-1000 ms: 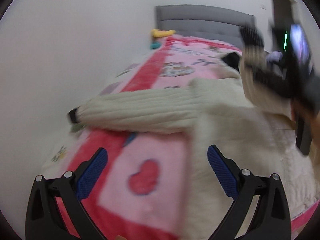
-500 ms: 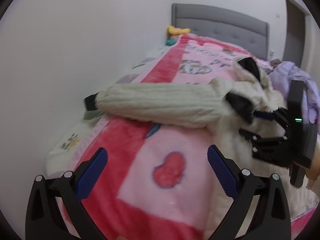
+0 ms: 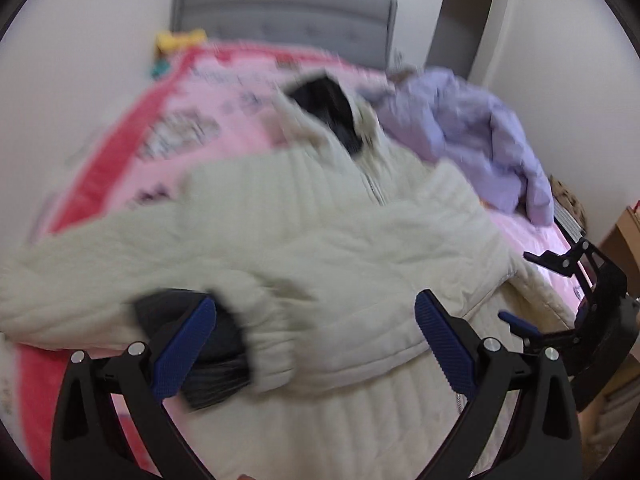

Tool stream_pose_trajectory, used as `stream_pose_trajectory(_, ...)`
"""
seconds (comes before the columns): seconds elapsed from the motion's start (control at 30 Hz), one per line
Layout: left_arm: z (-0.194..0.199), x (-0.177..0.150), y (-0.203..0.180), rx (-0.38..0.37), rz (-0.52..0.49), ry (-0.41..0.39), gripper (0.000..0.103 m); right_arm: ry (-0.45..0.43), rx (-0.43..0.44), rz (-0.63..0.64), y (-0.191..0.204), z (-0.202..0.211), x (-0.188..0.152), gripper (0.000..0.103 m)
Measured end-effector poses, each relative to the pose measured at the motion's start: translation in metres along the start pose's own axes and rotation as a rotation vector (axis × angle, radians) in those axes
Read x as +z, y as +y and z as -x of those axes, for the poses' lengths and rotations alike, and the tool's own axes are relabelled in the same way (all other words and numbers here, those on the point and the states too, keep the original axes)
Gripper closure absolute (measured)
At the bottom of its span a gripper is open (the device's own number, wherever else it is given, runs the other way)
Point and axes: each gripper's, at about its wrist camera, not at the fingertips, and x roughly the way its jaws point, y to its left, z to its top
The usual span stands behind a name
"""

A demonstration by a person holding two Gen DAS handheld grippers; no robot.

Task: Fold large clothes
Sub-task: 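Lift the sleeve with the right tool and fold it across the jacket body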

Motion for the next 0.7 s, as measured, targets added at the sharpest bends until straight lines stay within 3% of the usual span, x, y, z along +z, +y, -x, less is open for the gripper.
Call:
stream_pose_trajectory(0.1,-0.033,-0.006,0.001,0.051,0.039,0.055,0.005,0.038,-0.057,0.075,0.010,-0.022,-0.004,0.045)
stream_pose_trajectory(0.23,-0.045,-0.020,0.011,0.051,0.115,0.073,0.005,0.056,-0.024,0.124,0.014,-0.049,-0.002,0.047)
stream_pose_trajectory(0.27,-0.049,-0.025,0.016,0.070,0.141,0.091,0.005,0.061,-0.016,0.153,0.016,-0.054,0.000,0.053)
stream_pose_trajectory(0.3,-0.050,-0.030,0.021,0.075,0.163,0.105,0.005,0.070,-0.005,0.180,0.019,-0.060,0.001,0.073)
stream_pose_trajectory(0.33,-0.055,-0.036,0.024,0.088,0.201,0.118,0.005,0.087,0.009,0.194,0.018,-0.067,0.003,0.086)
stream_pose_trajectory(0.4,-0.060,-0.040,0.025,0.113,0.220,0.107,0.005,0.106,0.005,0.144,0.006,-0.075,0.010,0.091)
stream_pose_trajectory(0.47,-0.069,-0.034,0.021,0.158,0.228,0.092,0.004,0.112,-0.067,0.068,-0.013,-0.077,0.015,0.092)
stream_pose_trajectory(0.57,-0.077,-0.007,0.022,0.113,0.309,0.035,0.004,0.150,-0.211,-0.021,-0.043,-0.076,0.016,0.093)
stream_pose_trajectory(0.63,-0.087,0.019,0.016,0.056,0.339,0.007,0.004,0.228,-0.322,-0.052,-0.061,-0.079,0.008,0.093)
stream_pose_trajectory(0.7,-0.096,0.042,0.001,0.065,0.309,-0.014,0.004,0.323,-0.376,-0.106,-0.076,-0.081,-0.011,0.093)
